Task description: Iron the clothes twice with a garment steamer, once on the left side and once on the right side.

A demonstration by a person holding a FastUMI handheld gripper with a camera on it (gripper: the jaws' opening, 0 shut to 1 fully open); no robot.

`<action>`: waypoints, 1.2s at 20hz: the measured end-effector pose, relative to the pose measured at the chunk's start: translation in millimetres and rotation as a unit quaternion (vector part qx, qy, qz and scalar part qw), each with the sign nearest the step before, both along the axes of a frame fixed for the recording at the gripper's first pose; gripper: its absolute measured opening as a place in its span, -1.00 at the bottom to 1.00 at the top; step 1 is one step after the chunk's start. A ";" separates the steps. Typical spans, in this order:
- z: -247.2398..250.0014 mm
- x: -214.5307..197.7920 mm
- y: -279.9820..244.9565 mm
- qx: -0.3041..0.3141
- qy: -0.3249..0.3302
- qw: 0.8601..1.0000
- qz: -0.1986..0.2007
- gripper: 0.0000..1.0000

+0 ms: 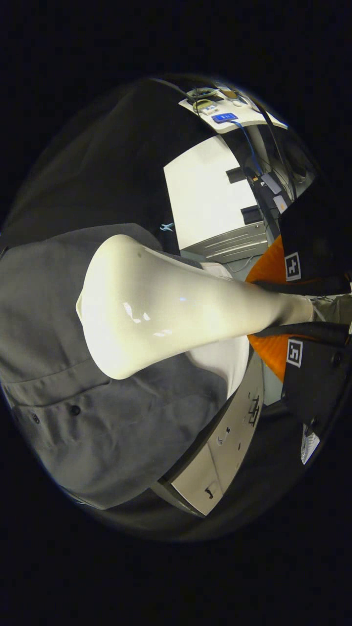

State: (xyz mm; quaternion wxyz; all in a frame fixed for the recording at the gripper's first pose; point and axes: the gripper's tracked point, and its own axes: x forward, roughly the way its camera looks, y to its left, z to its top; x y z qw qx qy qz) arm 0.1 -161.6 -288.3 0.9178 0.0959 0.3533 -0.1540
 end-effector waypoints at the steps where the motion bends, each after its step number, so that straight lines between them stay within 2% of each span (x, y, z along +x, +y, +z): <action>1: 17.2 2.5 4.6 -0.007 -0.014 1.000 0.002 -0.42; 12: 186.8 13.5 73.8 -0.068 -0.148 0.986 0.034 -0.42; 18: 251.2 8.9 105.0 -0.086 -0.211 0.973 0.043 -0.42; 24: 284.4 -7.0 122.9 -0.107 -0.243 0.963 0.053 -0.43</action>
